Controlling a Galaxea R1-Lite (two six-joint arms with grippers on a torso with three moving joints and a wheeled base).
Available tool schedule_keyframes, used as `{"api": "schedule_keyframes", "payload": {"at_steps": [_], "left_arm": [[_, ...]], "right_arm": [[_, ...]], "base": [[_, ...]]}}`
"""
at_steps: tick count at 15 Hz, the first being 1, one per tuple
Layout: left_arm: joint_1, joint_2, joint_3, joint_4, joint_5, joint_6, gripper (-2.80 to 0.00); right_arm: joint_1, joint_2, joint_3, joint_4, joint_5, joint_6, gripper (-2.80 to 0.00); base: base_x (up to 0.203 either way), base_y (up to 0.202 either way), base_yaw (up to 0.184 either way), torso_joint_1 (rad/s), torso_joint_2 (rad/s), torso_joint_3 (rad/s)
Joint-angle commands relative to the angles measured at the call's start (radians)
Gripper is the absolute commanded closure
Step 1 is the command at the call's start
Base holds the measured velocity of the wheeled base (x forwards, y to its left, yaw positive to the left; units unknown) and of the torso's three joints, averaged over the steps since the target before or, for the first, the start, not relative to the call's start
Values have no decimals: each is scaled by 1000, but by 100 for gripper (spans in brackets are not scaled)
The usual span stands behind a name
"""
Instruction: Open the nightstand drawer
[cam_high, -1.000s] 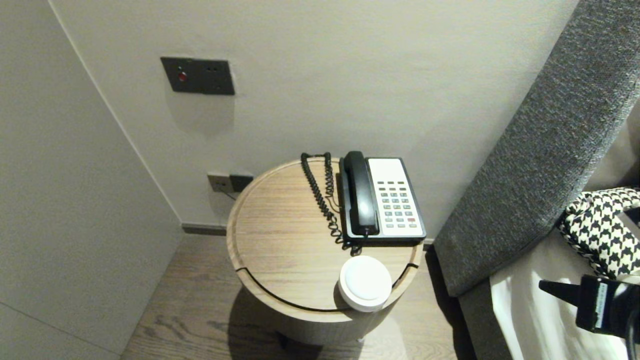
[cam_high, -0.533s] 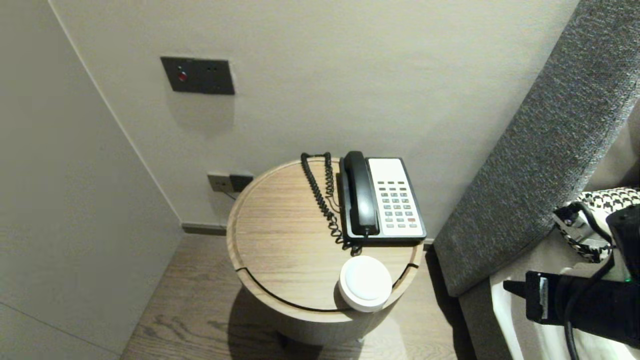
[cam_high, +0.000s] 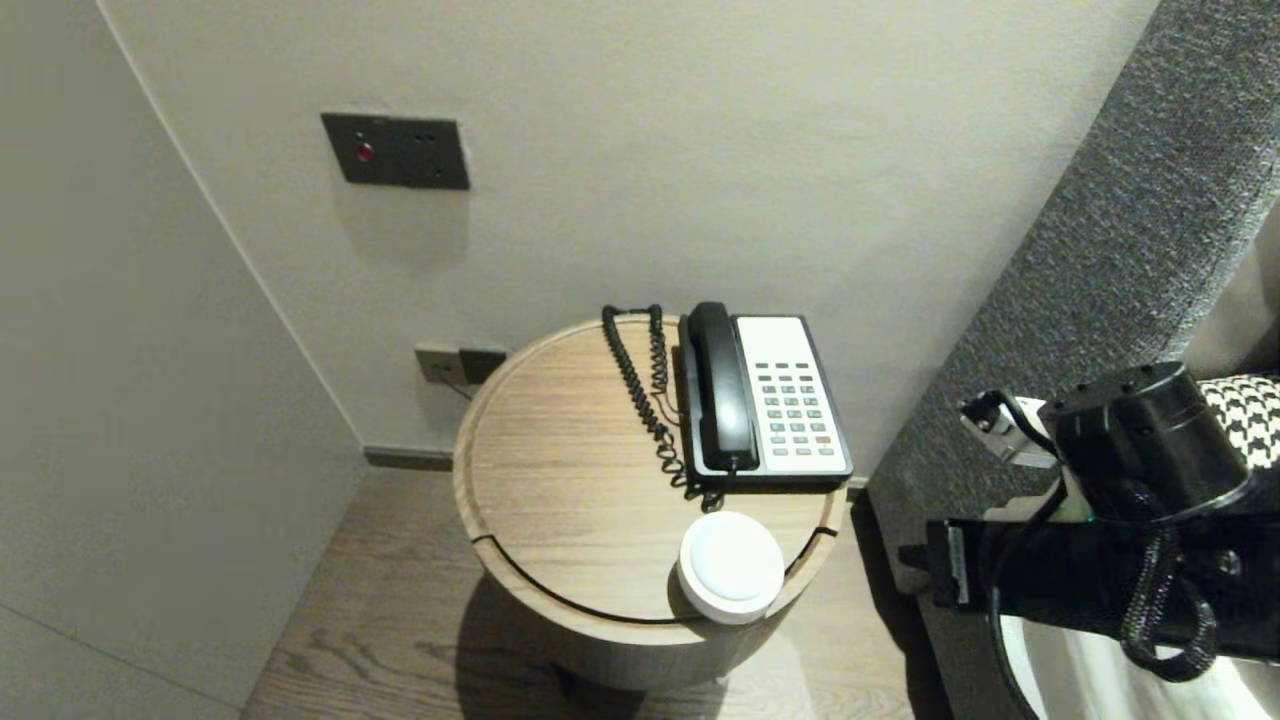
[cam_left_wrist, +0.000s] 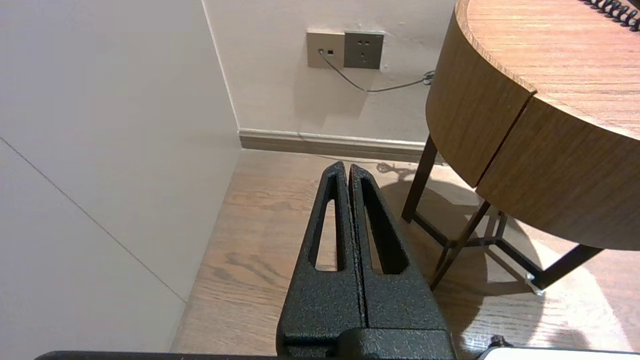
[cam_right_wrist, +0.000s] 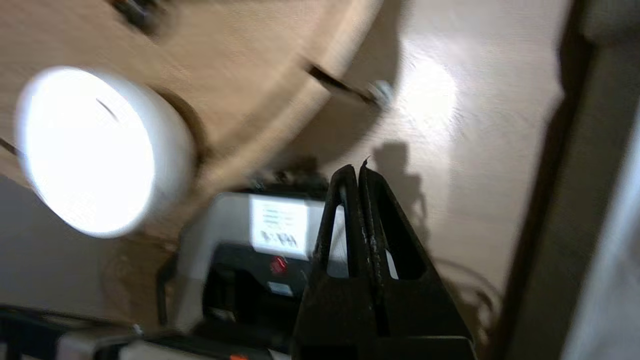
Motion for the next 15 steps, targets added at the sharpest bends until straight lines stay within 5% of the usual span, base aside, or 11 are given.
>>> {"api": "schedule_keyframes", "payload": {"at_steps": [1, 15], "left_arm": [[0, -2, 0, -1, 1, 0, 0], [0, -2, 0, -1, 1, 0, 0]], "right_arm": [[17, 93, -11, -85, -1, 2, 0], [63, 237, -90, -128, -3, 1, 0]], "base": [[0, 0, 0, 0, 0, 0], [0, 0, 0, 0, 0, 0]]}}
